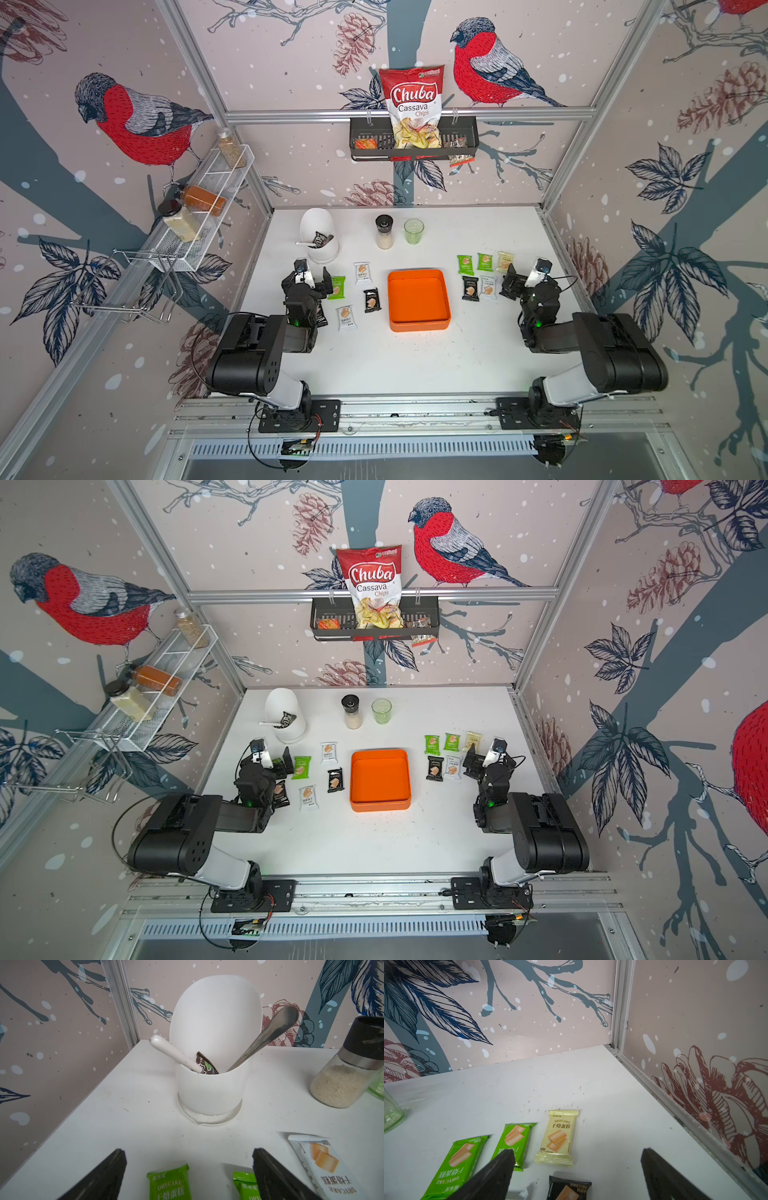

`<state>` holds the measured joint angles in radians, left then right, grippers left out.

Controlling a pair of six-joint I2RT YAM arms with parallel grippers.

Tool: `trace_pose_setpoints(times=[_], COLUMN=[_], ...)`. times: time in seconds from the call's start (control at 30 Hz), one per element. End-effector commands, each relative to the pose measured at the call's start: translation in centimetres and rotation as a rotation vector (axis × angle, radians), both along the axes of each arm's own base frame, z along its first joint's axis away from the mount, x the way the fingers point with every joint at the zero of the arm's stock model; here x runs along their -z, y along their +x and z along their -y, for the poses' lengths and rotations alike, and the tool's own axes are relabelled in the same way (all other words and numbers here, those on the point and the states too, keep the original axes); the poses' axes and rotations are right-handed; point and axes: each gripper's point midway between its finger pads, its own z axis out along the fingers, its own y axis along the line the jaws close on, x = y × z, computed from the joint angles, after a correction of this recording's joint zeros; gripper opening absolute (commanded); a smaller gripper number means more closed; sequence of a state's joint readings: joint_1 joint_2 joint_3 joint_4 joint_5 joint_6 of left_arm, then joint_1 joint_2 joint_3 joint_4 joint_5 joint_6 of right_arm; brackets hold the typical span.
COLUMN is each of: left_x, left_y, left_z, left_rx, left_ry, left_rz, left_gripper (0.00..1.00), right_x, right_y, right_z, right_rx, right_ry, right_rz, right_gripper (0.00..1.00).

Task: Take the cookies out of the storage box
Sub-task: Reset both arms

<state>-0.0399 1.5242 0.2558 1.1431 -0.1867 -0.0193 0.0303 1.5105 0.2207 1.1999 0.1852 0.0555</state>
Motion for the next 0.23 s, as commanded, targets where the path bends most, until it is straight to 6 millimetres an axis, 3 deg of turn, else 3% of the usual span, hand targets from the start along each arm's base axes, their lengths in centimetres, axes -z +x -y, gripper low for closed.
trace_pose_setpoints(times=[0.0, 0.2], left_x=[-1.38, -1.36], left_y=[0.32, 0.32], left_z=[-0.18, -0.16], left_rx=[-0.008, -0.007], left_ry=[0.000, -0.001], left_rz=[0.054, 0.053], left_gripper=[0.98, 0.98], right_x=[-0.92, -0.88], right_y=[0.27, 0.28], right_z=[-0.24, -0.18], right_rx=[-0.009, -0.010], right_ry=[0.011, 0.012], right_rz=[0.039, 0.033], right_gripper=[1.00, 1.00])
